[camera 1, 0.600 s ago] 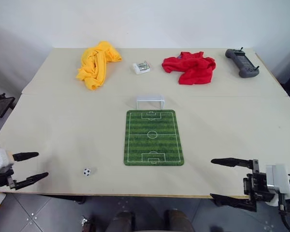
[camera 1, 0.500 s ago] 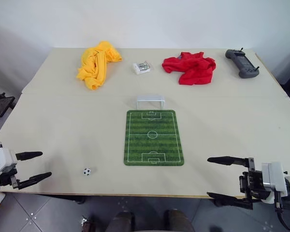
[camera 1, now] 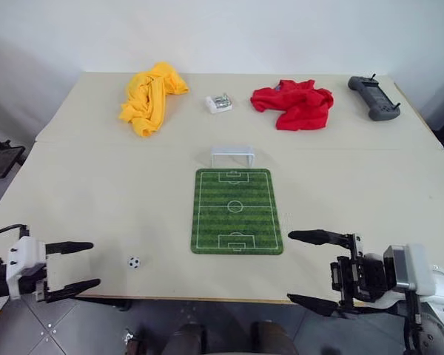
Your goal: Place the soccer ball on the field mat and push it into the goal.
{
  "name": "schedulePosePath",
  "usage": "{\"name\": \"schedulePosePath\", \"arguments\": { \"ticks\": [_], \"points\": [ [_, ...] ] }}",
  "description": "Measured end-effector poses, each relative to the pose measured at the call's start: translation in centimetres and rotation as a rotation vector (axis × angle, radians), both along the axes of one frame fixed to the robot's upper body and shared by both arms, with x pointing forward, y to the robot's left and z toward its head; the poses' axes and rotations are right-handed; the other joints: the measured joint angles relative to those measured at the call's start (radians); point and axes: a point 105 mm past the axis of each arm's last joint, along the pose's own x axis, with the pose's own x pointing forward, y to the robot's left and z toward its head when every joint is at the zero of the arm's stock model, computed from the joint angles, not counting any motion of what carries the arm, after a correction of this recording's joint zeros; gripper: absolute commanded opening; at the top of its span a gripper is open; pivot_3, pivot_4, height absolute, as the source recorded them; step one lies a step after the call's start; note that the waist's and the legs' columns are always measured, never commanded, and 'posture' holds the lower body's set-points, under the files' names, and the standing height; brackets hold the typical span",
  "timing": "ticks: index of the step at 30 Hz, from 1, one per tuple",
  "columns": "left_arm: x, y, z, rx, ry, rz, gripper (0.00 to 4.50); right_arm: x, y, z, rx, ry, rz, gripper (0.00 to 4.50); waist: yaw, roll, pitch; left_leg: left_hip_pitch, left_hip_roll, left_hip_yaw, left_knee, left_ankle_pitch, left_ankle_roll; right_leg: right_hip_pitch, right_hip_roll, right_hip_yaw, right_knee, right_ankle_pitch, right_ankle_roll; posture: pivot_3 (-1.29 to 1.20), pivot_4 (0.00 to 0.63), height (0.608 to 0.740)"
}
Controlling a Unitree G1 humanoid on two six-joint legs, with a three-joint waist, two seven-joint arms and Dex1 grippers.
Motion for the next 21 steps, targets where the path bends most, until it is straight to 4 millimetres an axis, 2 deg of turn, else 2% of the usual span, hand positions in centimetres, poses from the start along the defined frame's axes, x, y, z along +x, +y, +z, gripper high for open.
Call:
{"name": "schedulePosePath", "arguments": {
  "ticks": [7, 13, 16, 21],
  "points": [
    [0.9, -4.5, -0.3, -0.122, -0.010, -0.062, 4.35, 0.4, -0.5, -0.5, -0.011, 0.022, -0.042, 4.50, -0.004, 0.000, 0.000, 0.000, 0.000, 0.000, 0.000, 0.000, 0.000, 0.000, 0.001, 0.000, 0.000, 0.000, 0.000, 0.00, 0.150, 0.740],
    [0.9, -6.2, -2.3, -0.127, 0.035, -0.094, 4.35, 0.9, -0.7, -0.2, -0.004, 0.015, -0.084, 4.50, -0.001, 0.000, 0.000, 0.000, 0.000, 0.001, 0.000, 0.000, 0.000, 0.000, 0.002, 0.000, 0.000, 0.000, 0.000, 0.00, 0.150, 0.740],
    [1.2, -6.6, -3.0, -0.116, 0.034, -0.104, 3.78, 1.0, -0.7, -0.3, -0.007, 0.014, -0.095, 4.50, 0.000, 0.000, 0.000, 0.000, 0.000, 0.001, 0.000, 0.000, 0.000, 0.000, 0.002, 0.000, 0.000, 0.000, 0.000, 0.00, 0.150, 0.740],
    [1.4, -6.3, -3.3, -0.095, 0.017, -0.100, 2.23, 1.1, -0.8, -0.4, -0.009, 0.019, -0.118, 4.50, -0.002, 0.000, 0.000, 0.001, 0.001, 0.001, 0.000, 0.000, -0.001, 0.000, 0.007, 0.001, 0.000, 0.000, 0.000, 0.00, 0.150, 0.740]
  ]
}}
